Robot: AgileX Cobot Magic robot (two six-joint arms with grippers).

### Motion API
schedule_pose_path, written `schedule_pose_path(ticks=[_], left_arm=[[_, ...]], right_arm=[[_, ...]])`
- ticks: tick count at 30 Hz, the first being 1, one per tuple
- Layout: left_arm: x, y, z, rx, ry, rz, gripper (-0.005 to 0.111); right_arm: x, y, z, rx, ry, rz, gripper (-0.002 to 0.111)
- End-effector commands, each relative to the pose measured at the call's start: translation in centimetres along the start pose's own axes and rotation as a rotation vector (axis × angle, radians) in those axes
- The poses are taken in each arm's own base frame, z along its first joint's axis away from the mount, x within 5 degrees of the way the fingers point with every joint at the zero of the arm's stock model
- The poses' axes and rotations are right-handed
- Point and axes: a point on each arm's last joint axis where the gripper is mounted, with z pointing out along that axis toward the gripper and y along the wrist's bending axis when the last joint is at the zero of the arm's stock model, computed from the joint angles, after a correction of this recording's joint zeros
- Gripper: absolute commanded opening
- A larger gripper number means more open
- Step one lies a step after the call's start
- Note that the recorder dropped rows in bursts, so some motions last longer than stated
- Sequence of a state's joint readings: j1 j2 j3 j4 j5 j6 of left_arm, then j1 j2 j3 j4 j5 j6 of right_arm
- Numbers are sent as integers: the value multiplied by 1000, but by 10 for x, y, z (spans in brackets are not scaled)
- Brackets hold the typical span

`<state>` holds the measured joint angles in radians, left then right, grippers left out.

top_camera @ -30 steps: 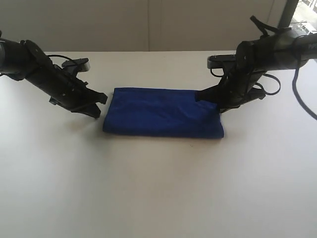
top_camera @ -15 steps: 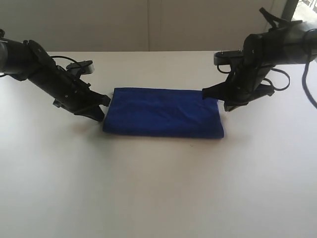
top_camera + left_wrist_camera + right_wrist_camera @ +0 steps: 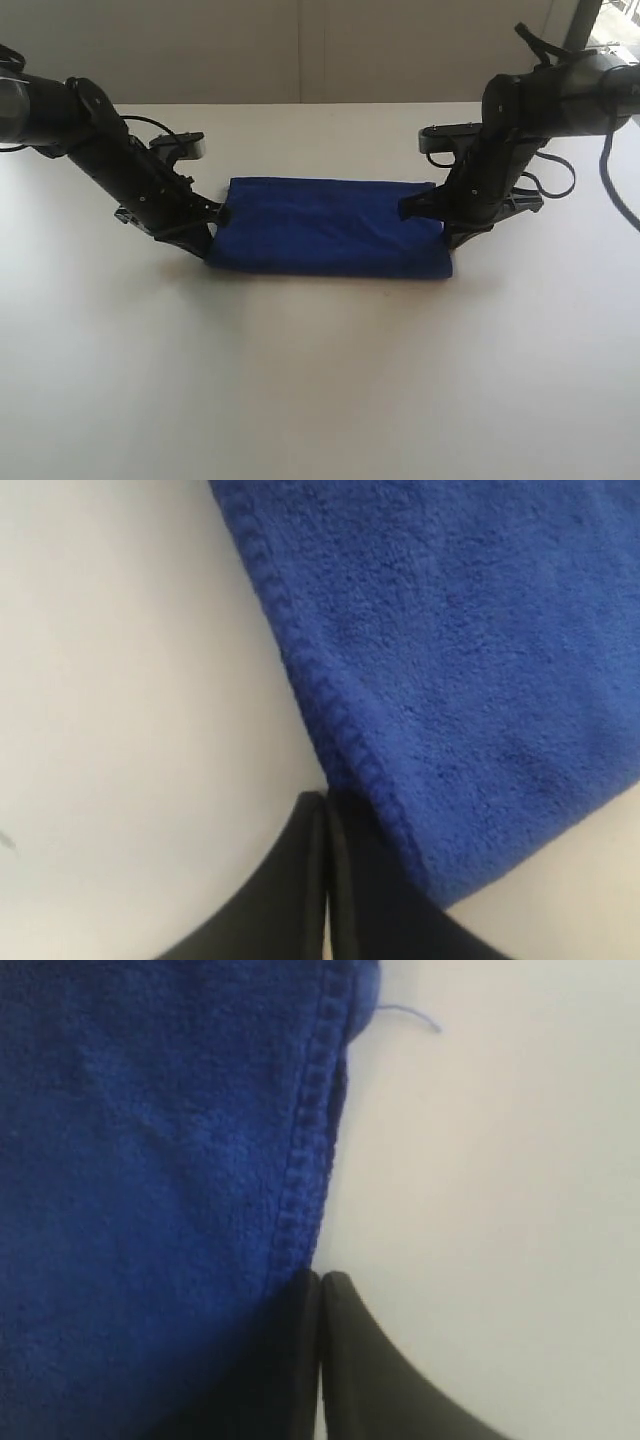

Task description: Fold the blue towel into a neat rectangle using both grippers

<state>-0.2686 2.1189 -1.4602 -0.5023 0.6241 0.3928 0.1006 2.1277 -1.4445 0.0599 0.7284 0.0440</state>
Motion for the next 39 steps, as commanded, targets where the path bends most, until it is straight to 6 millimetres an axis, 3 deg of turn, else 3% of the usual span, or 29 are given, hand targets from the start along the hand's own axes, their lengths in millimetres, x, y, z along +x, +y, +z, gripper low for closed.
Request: schedule_pose_path(ticks=[1,6,27,34,39], left_arm=[[15,0,12,5,129,25,0],[17,-2,12,20,156,25,0],[22,0,10,4,207,48,0],[9,5,-13,-164,78,65,0],[1,5,-66,-269,-40,70,0]], right_arm=[[5,3,0,-12,50,-15,0],[6,9,0,-24,49,-40,0],[0,7,-2,-4,-12,-59,0],[-6,-9,-33,39,-73,-8,0],[-8,-27,-80,65,-153,20,0]])
